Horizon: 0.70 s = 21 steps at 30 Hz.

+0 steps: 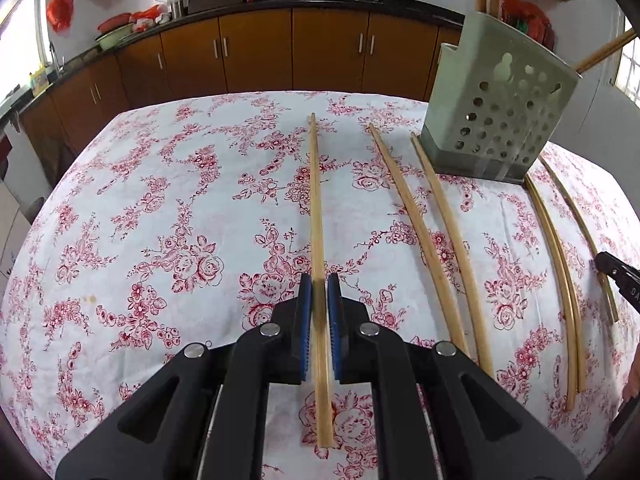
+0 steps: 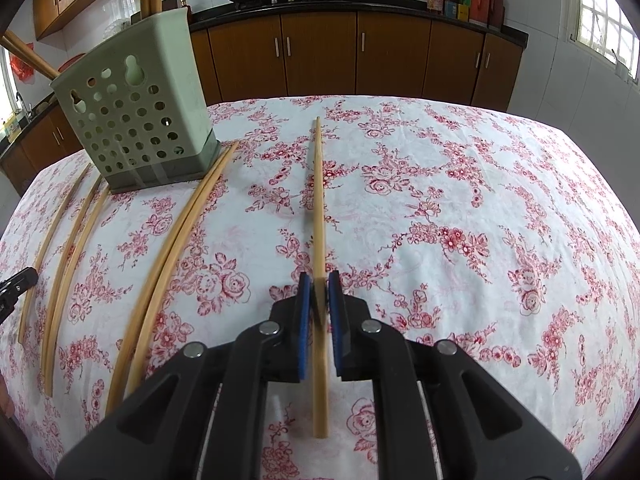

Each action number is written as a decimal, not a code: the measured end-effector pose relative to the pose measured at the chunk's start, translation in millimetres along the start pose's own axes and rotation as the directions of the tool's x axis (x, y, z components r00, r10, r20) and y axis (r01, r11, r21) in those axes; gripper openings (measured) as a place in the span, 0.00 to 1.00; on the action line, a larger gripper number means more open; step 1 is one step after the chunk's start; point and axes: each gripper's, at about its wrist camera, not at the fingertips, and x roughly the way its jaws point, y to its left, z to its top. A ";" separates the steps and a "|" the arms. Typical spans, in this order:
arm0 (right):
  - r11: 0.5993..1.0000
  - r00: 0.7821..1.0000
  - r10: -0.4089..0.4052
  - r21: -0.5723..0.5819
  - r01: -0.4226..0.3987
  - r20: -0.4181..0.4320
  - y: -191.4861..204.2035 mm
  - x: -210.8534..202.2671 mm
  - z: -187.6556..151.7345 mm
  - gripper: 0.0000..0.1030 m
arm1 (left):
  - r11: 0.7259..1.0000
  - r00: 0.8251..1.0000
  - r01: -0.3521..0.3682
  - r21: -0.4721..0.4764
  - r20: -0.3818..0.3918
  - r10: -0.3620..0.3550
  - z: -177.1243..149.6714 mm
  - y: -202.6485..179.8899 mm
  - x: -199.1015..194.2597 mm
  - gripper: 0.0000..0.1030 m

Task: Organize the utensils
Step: 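Lower the left tool onto another chopstick and close it while the right grasps one, then lift both held chopsticks upright and carry them over the green holder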

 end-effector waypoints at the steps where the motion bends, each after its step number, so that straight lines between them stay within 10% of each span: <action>1: 1.000 1.000 0.002 0.002 -0.002 0.000 -0.5 -0.4 -0.4 0.11 | 1.000 1.000 0.001 -0.002 0.000 -0.001 -0.4 1.1 -0.5 0.09; 21: 0.999 0.991 0.039 0.015 -0.041 0.130 -12.1 -56.3 2.3 0.08 | 0.999 0.999 0.028 -0.040 0.025 -0.027 -7.2 13.2 -38.5 0.07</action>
